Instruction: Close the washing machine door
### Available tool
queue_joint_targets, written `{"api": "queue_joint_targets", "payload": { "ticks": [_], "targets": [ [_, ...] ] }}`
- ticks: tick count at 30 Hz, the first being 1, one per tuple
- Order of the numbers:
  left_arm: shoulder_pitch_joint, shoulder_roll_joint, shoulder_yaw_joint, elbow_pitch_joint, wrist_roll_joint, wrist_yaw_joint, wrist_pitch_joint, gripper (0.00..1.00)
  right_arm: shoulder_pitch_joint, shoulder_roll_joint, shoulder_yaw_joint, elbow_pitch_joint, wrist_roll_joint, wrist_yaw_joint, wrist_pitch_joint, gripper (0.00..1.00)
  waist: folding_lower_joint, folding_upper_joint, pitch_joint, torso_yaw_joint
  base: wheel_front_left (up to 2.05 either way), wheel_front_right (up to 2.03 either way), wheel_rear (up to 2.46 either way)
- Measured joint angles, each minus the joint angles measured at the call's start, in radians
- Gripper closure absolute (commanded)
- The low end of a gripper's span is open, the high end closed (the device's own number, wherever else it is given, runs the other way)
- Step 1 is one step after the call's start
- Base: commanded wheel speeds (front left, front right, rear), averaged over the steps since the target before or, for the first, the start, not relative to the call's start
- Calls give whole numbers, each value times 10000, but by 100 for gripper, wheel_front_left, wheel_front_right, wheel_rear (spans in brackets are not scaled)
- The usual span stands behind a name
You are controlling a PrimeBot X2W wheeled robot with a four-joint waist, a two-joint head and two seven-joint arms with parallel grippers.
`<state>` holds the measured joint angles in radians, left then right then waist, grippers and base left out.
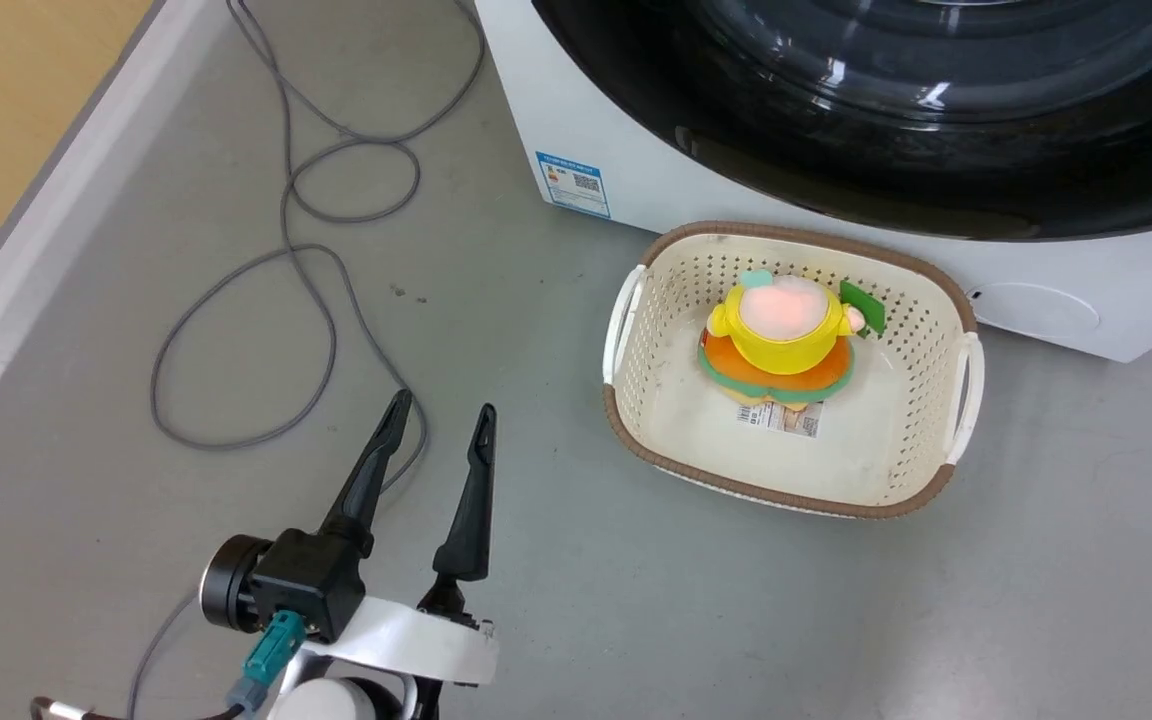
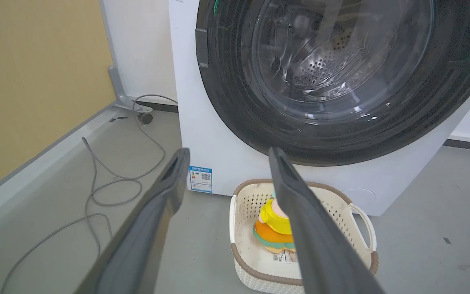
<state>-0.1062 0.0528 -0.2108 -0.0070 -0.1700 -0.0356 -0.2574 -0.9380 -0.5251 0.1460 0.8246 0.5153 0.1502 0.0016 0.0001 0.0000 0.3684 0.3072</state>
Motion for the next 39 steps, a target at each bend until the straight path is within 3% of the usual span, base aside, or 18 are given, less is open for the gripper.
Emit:
{"api": "queue_joint_targets", "payload": {
  "ticks": [6, 14, 22, 32, 39],
  "targets": [
    [-8, -6, 92, 155, 15, 13, 0, 0, 202, -38, 487, -82, 90, -125, -660, 100, 0, 0, -418, -173, 0, 0, 0],
    [167, -15, 385, 500, 31, 61, 0, 0, 2230, -50, 1425, -1429, 510, -186, -1919, 100, -1, 0, -1438, -665, 0, 0, 0],
    [519, -15, 807, 667, 98, 61, 0, 0, 4707, 433, 616, -3568, 146, -186, -2468, 100, -1, 0, -2337, -1462, 0, 0, 0],
    [971, -13, 1074, 825, 100, 48, 0, 0, 8549, 2738, -2061, -7035, -2222, -188, -2546, 100, -1, 0, -3145, -2188, 0, 0, 0],
    [1237, -12, 1091, 930, 117, -17, 0, 0, 10251, 4140, -2708, -8677, -3459, -190, -2322, 100, -1, 0, -3406, -2374, 0, 0, 0]
  ]
}}
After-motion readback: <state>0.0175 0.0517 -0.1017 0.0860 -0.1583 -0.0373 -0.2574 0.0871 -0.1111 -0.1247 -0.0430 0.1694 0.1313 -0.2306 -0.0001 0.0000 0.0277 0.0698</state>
